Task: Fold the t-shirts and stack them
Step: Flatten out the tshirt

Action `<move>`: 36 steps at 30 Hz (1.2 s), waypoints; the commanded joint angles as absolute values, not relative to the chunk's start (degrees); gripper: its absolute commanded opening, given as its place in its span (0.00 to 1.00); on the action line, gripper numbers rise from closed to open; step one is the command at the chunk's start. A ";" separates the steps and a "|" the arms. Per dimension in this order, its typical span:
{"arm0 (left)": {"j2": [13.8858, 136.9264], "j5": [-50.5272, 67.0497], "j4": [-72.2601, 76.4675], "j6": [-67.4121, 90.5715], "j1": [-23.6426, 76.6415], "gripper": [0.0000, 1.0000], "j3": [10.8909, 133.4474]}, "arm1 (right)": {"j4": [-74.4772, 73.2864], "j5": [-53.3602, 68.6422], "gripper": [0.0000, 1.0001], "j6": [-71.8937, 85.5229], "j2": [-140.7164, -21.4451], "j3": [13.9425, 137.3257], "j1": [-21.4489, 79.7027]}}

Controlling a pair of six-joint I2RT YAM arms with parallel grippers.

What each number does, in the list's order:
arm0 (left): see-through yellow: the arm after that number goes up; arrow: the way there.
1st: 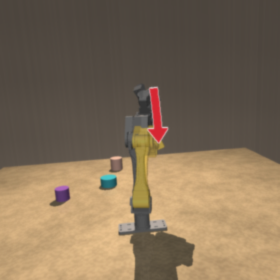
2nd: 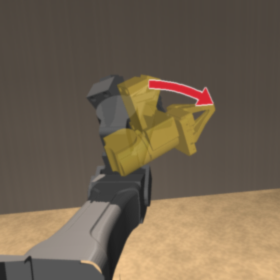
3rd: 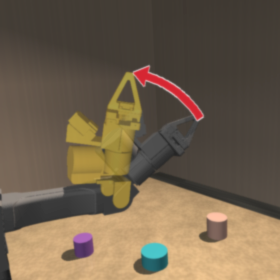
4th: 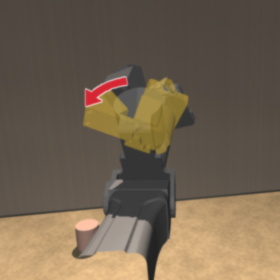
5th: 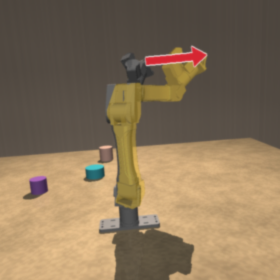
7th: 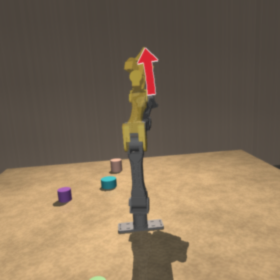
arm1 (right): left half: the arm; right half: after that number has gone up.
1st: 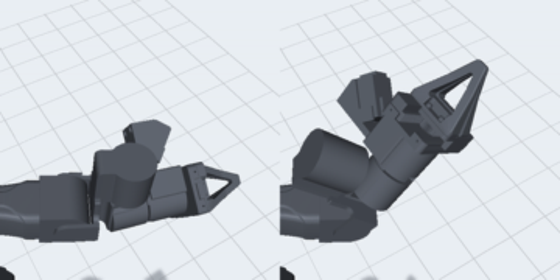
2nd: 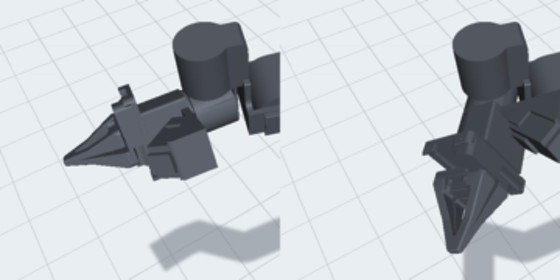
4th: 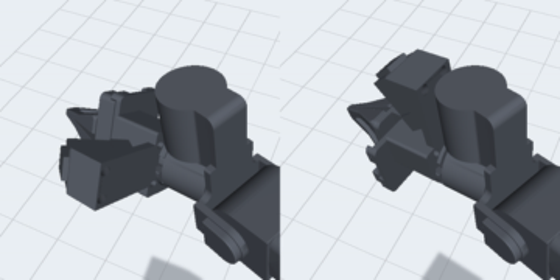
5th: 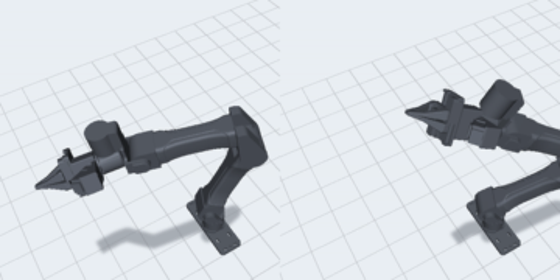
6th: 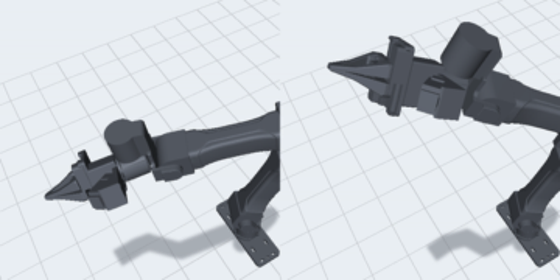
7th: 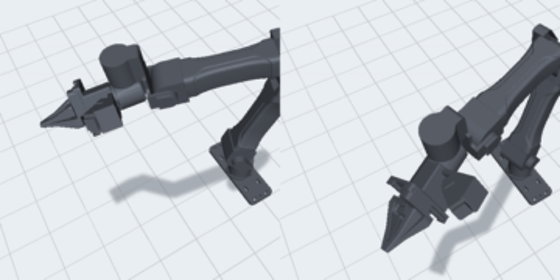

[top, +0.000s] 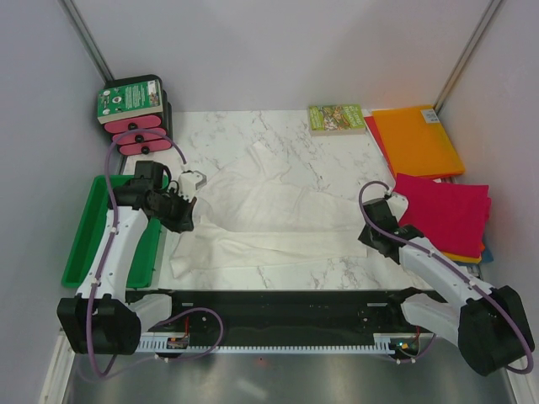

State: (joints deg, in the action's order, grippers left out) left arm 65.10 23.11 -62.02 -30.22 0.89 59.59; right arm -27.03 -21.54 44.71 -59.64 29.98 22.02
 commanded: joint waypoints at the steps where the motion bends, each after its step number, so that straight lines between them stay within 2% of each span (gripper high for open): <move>1: 64.95 24.35 -60.38 -28.57 0.97 0.02 59.50 | -22.07 -23.38 0.31 44.12 -61.78 30.24 22.15; 9: 65.13 24.17 -60.03 -28.56 0.97 0.02 58.62 | -18.28 -22.33 0.29 43.33 -64.07 28.74 22.24; 12: 65.04 24.17 -60.12 -28.48 0.97 0.02 58.54 | -18.11 -21.89 0.23 42.98 -65.04 28.65 22.24; 16: 64.86 23.91 -60.03 -28.48 0.97 0.02 58.45 | -18.02 -21.62 0.05 43.07 -64.16 28.04 22.24; 18: 64.78 24.08 -60.03 -28.48 0.97 0.02 58.19 | -18.19 -21.45 0.00 42.89 -63.55 27.95 22.32; 28: 63.28 23.73 -59.85 -28.21 0.97 0.02 57.74 | -20.21 -21.01 0.00 40.78 -56.53 29.70 22.24; 31: 62.32 23.38 -59.42 -26.99 0.97 0.02 58.62 | -21.44 -20.04 0.00 38.33 -51.71 33.21 23.37; 36: 57.58 20.58 -56.17 -21.72 0.97 0.02 63.00 | -27.57 -18.81 0.00 31.40 -46.94 45.68 24.26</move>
State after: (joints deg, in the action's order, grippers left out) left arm 62.26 22.59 -60.51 -27.53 0.89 57.84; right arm -24.60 -19.77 38.02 -50.54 34.37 23.66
